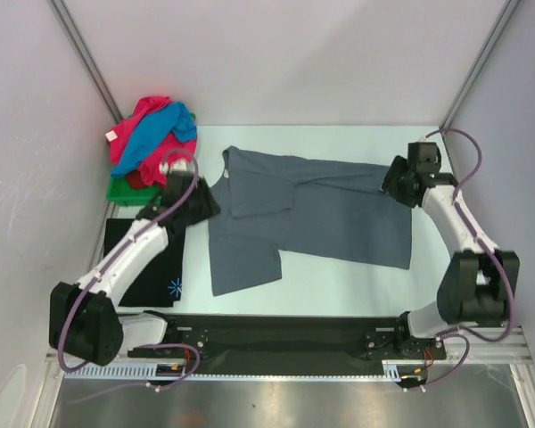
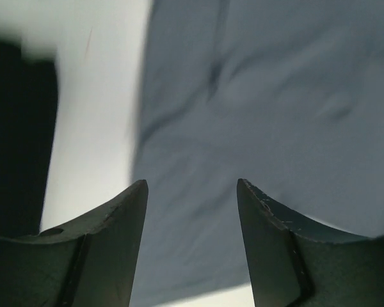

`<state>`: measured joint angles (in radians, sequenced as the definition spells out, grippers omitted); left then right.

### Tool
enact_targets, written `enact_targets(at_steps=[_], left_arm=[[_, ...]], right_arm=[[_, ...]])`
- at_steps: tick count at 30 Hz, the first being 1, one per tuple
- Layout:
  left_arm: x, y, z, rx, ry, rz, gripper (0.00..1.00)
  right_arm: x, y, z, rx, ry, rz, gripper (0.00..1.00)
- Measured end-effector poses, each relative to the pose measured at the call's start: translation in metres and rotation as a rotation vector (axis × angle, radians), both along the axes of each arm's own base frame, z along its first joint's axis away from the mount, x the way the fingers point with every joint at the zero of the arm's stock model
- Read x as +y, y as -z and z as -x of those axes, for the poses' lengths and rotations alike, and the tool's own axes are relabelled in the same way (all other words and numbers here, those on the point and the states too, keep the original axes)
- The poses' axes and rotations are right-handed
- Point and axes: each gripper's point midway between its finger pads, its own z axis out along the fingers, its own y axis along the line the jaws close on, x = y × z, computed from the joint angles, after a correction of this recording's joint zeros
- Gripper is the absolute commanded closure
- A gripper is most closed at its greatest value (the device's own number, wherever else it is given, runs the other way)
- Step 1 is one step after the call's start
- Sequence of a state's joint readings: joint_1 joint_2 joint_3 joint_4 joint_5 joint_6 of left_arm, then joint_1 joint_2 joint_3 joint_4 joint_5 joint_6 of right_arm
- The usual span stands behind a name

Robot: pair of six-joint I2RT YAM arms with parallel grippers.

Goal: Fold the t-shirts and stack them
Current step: Fold the tshirt

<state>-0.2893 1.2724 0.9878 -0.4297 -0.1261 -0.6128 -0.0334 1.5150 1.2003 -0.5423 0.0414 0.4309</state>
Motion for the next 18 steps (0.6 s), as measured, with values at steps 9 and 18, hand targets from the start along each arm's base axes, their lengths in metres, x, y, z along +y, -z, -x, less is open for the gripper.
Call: enact_targets(at_steps=[9,18], left_arm=[[0.015,0.107,0.113,0.295,-0.065,-0.027,0.38],[0.006,0.141,0.137,0.388,-0.079,-0.024,0.41]], right_arm=[[0.094,-0.029,0.068,-0.072,-0.262,0.010,0.34],[0.109,-0.004,0.092,0.017,-0.314,0.013,0.34]])
